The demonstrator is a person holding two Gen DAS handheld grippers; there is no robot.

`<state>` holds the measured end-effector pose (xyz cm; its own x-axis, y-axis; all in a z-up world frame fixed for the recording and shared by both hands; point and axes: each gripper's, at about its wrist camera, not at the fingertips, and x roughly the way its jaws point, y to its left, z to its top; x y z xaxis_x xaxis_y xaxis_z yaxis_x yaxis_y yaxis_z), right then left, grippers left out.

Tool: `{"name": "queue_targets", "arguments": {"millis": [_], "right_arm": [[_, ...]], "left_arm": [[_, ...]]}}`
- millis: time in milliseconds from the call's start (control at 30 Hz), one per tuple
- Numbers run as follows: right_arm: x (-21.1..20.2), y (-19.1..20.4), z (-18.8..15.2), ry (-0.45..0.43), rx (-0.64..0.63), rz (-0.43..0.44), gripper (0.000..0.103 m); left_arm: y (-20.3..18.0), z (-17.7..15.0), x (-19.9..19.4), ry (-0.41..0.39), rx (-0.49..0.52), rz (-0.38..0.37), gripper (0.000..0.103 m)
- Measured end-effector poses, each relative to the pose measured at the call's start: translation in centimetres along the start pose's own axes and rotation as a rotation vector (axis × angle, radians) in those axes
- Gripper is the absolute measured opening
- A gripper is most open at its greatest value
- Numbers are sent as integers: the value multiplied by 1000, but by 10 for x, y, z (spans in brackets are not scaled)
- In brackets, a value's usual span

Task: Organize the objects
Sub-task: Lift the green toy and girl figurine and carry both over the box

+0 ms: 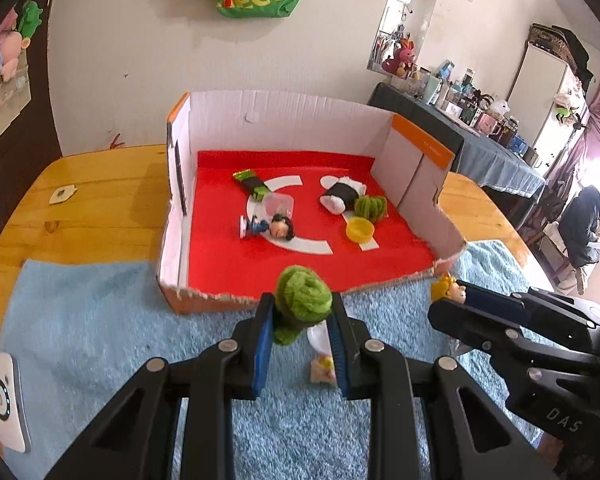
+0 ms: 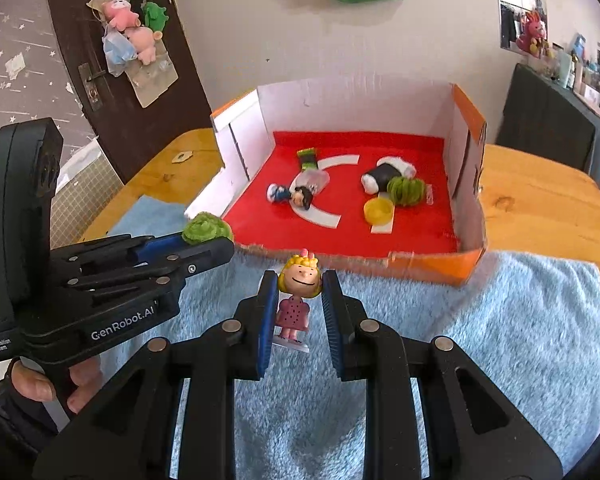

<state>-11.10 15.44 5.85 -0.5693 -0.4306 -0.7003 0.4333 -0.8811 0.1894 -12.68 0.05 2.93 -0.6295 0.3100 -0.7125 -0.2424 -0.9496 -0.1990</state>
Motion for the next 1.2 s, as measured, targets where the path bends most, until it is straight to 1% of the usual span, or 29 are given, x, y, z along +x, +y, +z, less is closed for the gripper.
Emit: {"name": "queue_targets", "arguments": {"millis": [400, 667, 967, 1200], "right_arm": [[13, -11, 28, 1, 2, -10, 21], [25, -20, 43, 8, 5, -21, 21], [47, -30, 50, 44, 8, -42, 21], [62, -36, 47, 88, 17, -47, 21]], "left_arm": [[1, 27, 15, 3, 9, -9, 27], [7, 41, 32, 22, -2, -18, 27], [14, 44, 49, 53, -13, -17, 27], [17, 41, 61, 78, -14, -18, 27]]}}
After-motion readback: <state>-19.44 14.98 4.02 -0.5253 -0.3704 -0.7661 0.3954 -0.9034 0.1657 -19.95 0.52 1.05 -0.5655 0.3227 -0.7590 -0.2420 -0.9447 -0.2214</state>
